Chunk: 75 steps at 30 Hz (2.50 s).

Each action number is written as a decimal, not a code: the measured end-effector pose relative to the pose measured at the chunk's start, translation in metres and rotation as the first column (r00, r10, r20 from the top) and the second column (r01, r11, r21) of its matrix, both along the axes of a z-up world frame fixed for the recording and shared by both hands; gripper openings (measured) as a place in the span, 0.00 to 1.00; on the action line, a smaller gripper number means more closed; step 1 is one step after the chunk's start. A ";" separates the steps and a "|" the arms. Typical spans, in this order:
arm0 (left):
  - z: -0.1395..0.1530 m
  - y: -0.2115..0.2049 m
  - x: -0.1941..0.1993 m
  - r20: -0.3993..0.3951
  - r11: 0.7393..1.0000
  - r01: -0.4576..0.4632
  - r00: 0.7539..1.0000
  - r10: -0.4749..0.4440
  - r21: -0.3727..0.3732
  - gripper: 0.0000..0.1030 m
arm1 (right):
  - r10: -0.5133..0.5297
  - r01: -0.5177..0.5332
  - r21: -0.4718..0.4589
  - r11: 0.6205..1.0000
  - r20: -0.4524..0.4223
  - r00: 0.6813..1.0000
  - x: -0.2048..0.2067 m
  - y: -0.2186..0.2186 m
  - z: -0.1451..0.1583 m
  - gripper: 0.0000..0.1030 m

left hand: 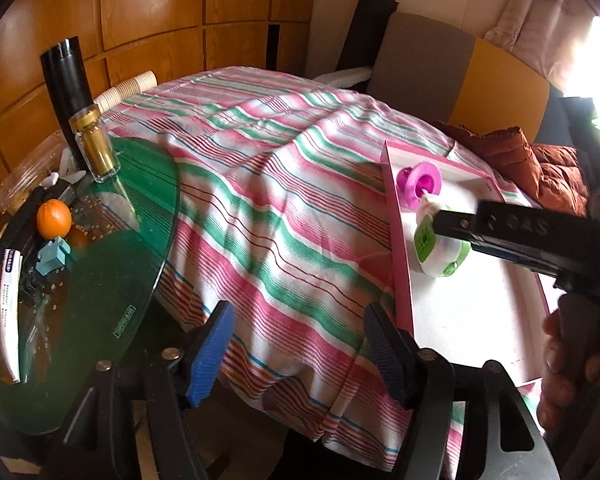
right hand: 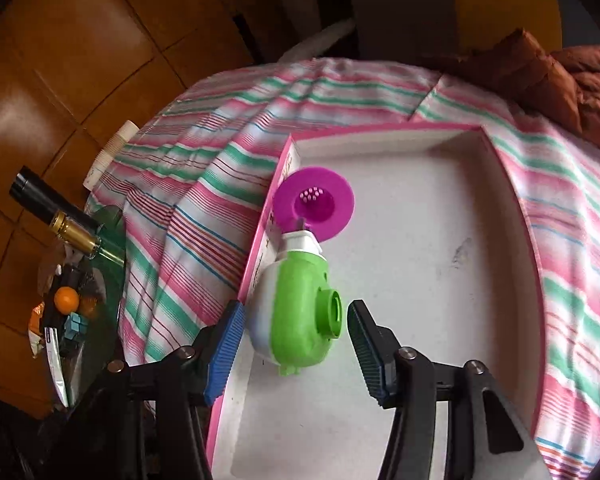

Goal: Organize rigid objects
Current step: 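Carry the spray bottle into the tray beside the magenta toy and release with right gripper, then move both tools back toward the remaining toys on the bed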

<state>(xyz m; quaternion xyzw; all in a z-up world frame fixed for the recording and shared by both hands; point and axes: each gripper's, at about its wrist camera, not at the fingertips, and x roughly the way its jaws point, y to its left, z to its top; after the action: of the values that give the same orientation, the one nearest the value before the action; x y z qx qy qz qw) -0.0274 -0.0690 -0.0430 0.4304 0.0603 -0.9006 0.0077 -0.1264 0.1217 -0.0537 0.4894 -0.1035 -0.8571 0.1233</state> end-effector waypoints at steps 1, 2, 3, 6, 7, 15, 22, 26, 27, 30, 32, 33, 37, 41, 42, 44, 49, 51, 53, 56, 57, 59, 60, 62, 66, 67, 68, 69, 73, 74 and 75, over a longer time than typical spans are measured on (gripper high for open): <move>0.001 0.000 0.000 -0.004 1.000 0.001 1.000 -0.001 -0.001 0.66 | 0.005 -0.005 0.016 1.000 -0.018 1.000 0.004 0.000 0.004 0.53; 0.002 0.001 0.001 -0.007 1.000 0.003 1.000 -0.003 -0.003 0.66 | 0.010 -0.009 0.029 1.000 -0.032 0.999 0.008 0.000 0.007 0.53; 0.003 0.001 0.001 -0.009 1.000 0.005 1.000 -0.005 -0.004 0.66 | 0.015 -0.013 0.037 0.999 -0.044 0.999 0.013 0.001 0.010 0.53; 0.006 0.003 0.004 -0.015 1.000 0.013 1.000 -0.013 -0.006 0.66 | 0.021 -0.016 0.062 0.998 -0.078 0.997 0.025 0.002 0.017 0.53; 0.007 0.003 0.004 -0.017 1.000 0.014 1.000 -0.014 -0.008 0.66 | 0.021 -0.015 0.070 0.997 -0.085 0.996 0.029 0.003 0.018 0.53; 0.011 0.007 0.007 -0.026 1.000 0.020 0.999 -0.021 -0.008 0.66 | 0.020 0.001 0.146 0.989 -0.138 0.990 0.056 0.012 0.022 0.53; 0.012 0.009 0.009 -0.031 1.000 0.024 0.999 -0.024 -0.009 0.70 | 0.004 0.029 0.182 0.983 -0.176 0.984 0.070 0.030 0.028 0.53; 0.012 0.010 0.011 -0.030 1.000 0.026 0.999 -0.027 -0.015 0.70 | 0.002 0.042 0.218 0.975 -0.194 0.981 0.075 0.039 0.031 0.53; 0.013 0.010 0.012 -0.032 1.000 0.027 0.999 -0.027 -0.013 0.70 | 0.001 0.045 0.229 0.972 -0.198 0.980 0.077 0.041 0.031 0.53; 0.014 0.012 0.013 -0.037 0.999 0.031 0.999 -0.031 -0.019 0.70 | -0.007 0.058 0.242 0.969 -0.207 0.978 0.080 0.048 0.033 0.53; 0.016 0.014 0.014 -0.045 0.999 0.035 0.998 -0.036 -0.021 0.70 | -0.017 0.069 0.242 0.968 -0.211 0.977 0.082 0.054 0.034 0.53; 0.017 0.015 0.015 -0.048 0.999 0.038 0.998 -0.039 -0.023 0.70 | -0.021 0.074 0.243 0.967 -0.213 0.977 0.082 0.057 0.035 0.53; 0.018 0.017 0.016 -0.050 0.999 0.044 0.998 -0.045 -0.027 0.70 | -0.036 0.093 0.257 0.962 -0.219 0.975 0.085 0.069 0.037 0.53; 0.020 0.020 0.016 -0.053 0.999 0.047 0.997 -0.048 -0.025 0.70 | -0.053 0.113 0.271 0.956 -0.220 0.974 0.086 0.083 0.039 0.53; 0.021 0.021 0.016 -0.054 0.998 0.049 0.997 -0.050 -0.027 0.70 | -0.058 0.119 0.276 0.954 -0.220 0.974 0.086 0.087 0.039 0.53; 0.022 0.022 0.016 -0.061 0.998 0.050 0.997 -0.052 -0.026 0.70 | -0.067 0.129 0.287 0.949 -0.217 0.974 0.087 0.096 0.039 0.53; 0.025 0.024 0.015 -0.067 0.998 0.057 0.996 -0.058 -0.023 0.70 | -0.111 0.168 0.298 0.940 -0.198 0.974 0.088 0.124 0.037 0.53; 0.026 0.026 0.015 -0.068 0.998 0.062 0.996 -0.064 -0.027 0.70 | -0.138 0.190 0.289 0.938 -0.189 0.972 0.088 0.138 0.036 0.53; 0.028 0.028 0.016 -0.073 0.997 0.067 0.995 -0.069 -0.030 0.70 | -0.164 0.216 0.300 0.929 -0.192 0.968 0.089 0.152 0.037 0.53; 0.030 0.033 0.016 -0.077 0.996 0.081 0.993 -0.084 -0.038 0.70 | -0.197 0.251 0.317 0.915 -0.194 0.961 0.090 0.176 0.038 0.53; 0.031 0.034 0.016 -0.078 0.996 0.086 0.993 -0.089 -0.038 0.70 | -0.211 0.266 0.319 0.910 -0.195 0.958 0.090 0.185 0.039 0.53; 0.031 0.037 0.017 -0.079 0.995 0.094 0.992 -0.096 -0.038 0.70 | -0.251 0.304 0.314 0.900 -0.198 0.947 0.090 0.207 0.041 0.53; 0.032 0.039 0.017 -0.079 0.994 0.098 0.992 -0.101 -0.041 0.70 | -0.273 0.325 0.309 0.894 -0.199 0.941 0.090 0.218 0.042 0.53; 0.033 0.043 0.018 -0.079 0.993 0.107 0.991 -0.111 -0.049 0.70 | -0.321 0.371 0.304 0.878 -0.201 0.925 0.089 0.242 0.042 0.53; 0.034 0.051 0.018 -0.074 0.990 0.129 0.988 -0.133 -0.056 0.70 | -0.417 0.466 0.305 0.830 -0.216 0.883 0.088 0.286 0.039 0.53; 0.034 0.053 0.017 -0.072 0.989 0.134 0.988 -0.138 -0.058 0.70 | -0.441 0.491 0.302 0.817 -0.221 0.870 0.088 0.297 0.038 0.53; 0.034 0.055 0.017 -0.068 0.989 0.138 0.988 -0.142 -0.060 0.70 | -0.467 0.517 0.295 0.804 -0.226 0.855 0.089 0.308 0.035 0.53; 0.033 0.058 0.016 -0.065 0.988 0.141 0.987 -0.145 -0.061 0.70 | -0.492 0.540 0.285 0.792 -0.226 0.841 0.092 0.318 0.032 0.53; 0.032 0.063 0.013 -0.046 0.990 0.137 0.989 -0.139 -0.046 0.70 | -0.598 0.624 0.242 0.743 -0.178 0.781 0.101 0.349 0.013 0.53; 0.031 0.064 0.013 -0.047 0.989 0.137 0.989 -0.139 -0.049 0.70 | -0.606 0.627 0.196 0.754 -0.159 0.779 0.100 0.354 0.013 0.53; 0.030 0.067 0.012 -0.042 0.989 0.140 0.989 -0.142 -0.054 0.70 | -0.609 0.630 0.157 0.760 -0.166 0.776 0.101 0.357 0.015 0.53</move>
<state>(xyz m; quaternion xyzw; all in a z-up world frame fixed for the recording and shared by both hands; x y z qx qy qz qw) -0.0153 -0.0022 -0.0127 0.4124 0.0072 -0.9098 -0.0464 -0.0253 0.4791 -0.0383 0.3918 -0.1645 -0.8799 -0.2127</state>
